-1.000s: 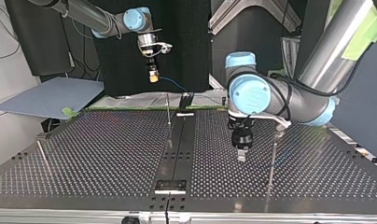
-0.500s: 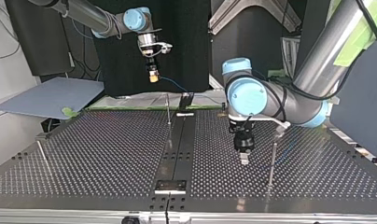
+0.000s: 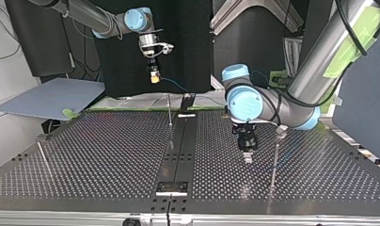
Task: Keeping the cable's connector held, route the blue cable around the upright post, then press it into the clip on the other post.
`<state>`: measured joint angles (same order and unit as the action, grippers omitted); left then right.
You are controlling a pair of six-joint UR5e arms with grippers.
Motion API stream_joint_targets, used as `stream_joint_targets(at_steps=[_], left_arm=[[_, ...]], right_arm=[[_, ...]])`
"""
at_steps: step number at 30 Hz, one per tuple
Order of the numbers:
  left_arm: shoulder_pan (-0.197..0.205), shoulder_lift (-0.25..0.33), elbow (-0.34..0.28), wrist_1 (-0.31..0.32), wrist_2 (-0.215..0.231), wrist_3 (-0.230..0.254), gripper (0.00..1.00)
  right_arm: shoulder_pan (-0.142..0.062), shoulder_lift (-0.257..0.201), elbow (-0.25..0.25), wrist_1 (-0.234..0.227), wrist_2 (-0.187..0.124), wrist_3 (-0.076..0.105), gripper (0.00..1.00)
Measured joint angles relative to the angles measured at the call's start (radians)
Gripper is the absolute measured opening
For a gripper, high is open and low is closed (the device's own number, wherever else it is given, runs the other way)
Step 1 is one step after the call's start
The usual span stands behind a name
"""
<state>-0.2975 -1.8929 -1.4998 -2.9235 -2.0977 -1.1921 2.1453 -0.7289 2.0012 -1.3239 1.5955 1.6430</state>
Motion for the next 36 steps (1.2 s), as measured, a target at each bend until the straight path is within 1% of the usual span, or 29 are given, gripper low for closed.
stream_joint_targets(at_steps=[8,14,20,25,28,32,36], left_arm=[[-0.008,0.0,0.0,0.045,0.002,0.063,1.0],[-0.014,-0.001,0.0,0.075,-0.011,0.091,1.0],[-0.011,-0.001,0.0,0.08,-0.036,0.097,1.0],[-0.009,-0.003,0.0,0.081,-0.033,0.097,1.0],[-0.01,-0.018,0.0,0.08,-0.03,0.098,1.0],[-0.023,-0.049,0.0,0.072,-0.033,0.105,1.0],[-0.025,-0.062,0.0,0.073,-0.04,0.108,1.0]], right_arm=[[0.0,0.0,0.0,0.001,0.0,0.0,0.0],[0.0,0.0,0.0,0.001,0.0,-0.001,0.0],[0.0,0.0,0.0,-0.003,0.0,0.002,0.0],[0.0,0.0,0.0,-0.006,-0.004,0.004,0.0],[0.0,0.0,0.0,-0.004,-0.006,0.003,0.0],[0.0,0.0,0.0,-0.002,-0.006,0.003,0.0],[0.0,0.0,0.0,-0.001,-0.006,0.003,0.0]])
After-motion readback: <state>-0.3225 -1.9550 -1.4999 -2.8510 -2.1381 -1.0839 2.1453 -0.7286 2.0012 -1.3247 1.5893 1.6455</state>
